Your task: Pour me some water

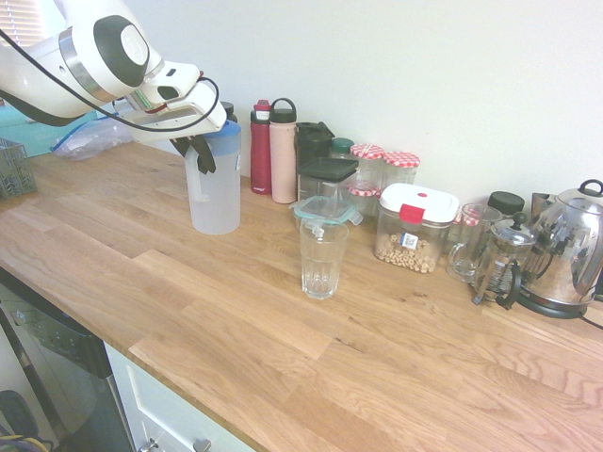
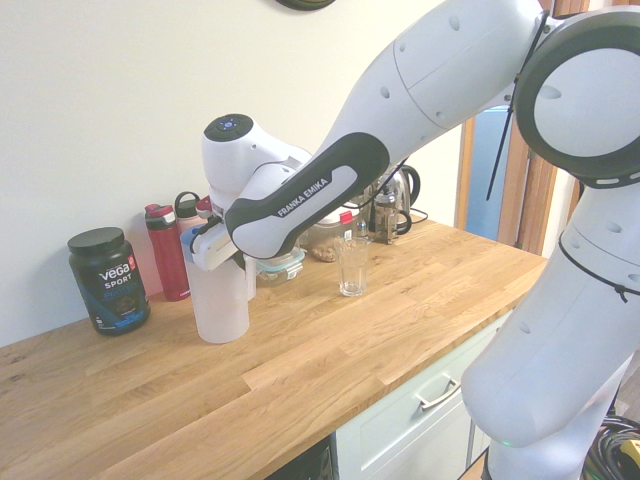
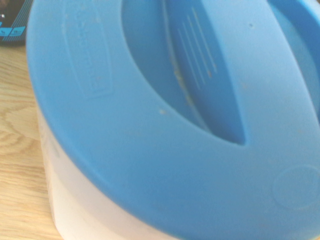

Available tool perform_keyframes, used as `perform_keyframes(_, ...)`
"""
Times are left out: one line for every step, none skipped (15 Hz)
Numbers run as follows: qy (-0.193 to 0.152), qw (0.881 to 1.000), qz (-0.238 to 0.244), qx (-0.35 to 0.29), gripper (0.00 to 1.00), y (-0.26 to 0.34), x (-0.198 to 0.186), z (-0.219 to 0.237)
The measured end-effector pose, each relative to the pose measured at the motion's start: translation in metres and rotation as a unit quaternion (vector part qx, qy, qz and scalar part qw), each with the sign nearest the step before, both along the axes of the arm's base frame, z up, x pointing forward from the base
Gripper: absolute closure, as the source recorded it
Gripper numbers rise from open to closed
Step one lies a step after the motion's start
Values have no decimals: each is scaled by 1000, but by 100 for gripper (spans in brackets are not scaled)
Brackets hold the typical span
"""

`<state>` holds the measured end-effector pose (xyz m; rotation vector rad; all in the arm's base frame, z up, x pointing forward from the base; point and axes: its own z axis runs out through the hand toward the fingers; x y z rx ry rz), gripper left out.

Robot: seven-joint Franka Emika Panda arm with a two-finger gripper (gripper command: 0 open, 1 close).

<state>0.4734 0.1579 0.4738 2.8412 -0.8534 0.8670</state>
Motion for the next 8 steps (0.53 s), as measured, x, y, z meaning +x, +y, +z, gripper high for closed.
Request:
perform_keyframes(0, 1000, 0, 0, 0, -1, 1, 0)
perform_keyframes(0, 1000, 0, 0, 0, -1, 1, 0)
perform_keyframes(-1, 1000, 1, 0, 0, -2, 2, 1)
perform_keyframes(-3, 1000, 1, -1, 0, -1, 3, 4)
perform_keyframes(-4, 1000, 1, -3, 0, 0, 3, 6)
perform_keyframes(-4, 1000, 1, -5, 0, 1, 3, 8)
perform_keyframes(-4, 1000, 0, -7, 0, 2, 4, 11)
perform_keyframes(0, 1000, -3, -10, 0, 2, 4, 14)
